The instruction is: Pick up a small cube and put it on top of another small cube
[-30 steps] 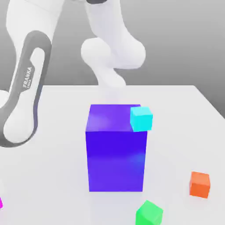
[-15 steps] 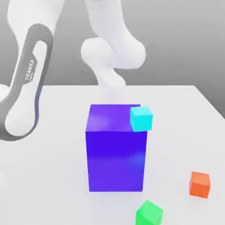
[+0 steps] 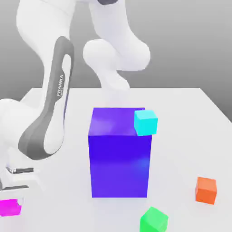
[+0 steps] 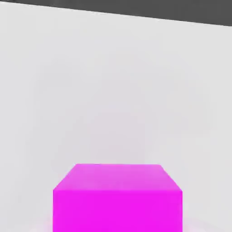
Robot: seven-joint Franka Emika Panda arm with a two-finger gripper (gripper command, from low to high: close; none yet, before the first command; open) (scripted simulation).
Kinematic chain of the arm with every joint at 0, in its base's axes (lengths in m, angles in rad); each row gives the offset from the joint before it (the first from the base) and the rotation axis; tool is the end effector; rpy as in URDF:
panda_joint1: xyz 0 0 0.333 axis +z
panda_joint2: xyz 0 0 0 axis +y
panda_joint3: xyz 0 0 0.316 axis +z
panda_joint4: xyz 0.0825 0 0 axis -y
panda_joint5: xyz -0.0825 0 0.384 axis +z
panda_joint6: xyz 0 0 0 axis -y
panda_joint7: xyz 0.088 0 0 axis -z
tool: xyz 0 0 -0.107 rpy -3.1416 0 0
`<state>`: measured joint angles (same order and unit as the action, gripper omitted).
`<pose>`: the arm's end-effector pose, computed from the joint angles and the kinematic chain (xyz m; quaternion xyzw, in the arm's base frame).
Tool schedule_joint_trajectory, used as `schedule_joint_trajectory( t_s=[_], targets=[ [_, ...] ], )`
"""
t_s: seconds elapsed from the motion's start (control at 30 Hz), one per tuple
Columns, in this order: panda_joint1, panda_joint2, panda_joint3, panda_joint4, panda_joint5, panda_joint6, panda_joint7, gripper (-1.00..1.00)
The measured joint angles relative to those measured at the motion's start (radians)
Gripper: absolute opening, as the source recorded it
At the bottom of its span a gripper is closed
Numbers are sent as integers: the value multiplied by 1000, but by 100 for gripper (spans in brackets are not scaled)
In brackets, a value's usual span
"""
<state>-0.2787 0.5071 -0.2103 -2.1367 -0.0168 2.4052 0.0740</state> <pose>0.4779 -0.2593 0.1524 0.9566 -0.2622 -0.1231 0.0321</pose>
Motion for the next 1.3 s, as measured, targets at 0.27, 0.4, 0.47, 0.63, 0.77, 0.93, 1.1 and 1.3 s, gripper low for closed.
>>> schedule_joint_trajectory(
  t_s=[0.27,0.4,0.47,0.63,0.77,0.93,1.1,1.3],
  targets=[
    [28,-14,75,-35,-59,-17,-214,-100],
    [42,-27,114,-54,-87,-19,-322,-100],
    [48,-35,134,-64,-101,-19,-376,-100],
    [62,-60,187,-89,-136,-14,-511,-100],
    [73,-84,232,-109,-159,-6,-623,-100],
    [85,-118,293,-135,-185,10,-768,-100],
    [96,-158,360,-162,-204,33,-920,-100],
    [108,-212,448,-194,-211,72,-1117,-100]
  ],
)
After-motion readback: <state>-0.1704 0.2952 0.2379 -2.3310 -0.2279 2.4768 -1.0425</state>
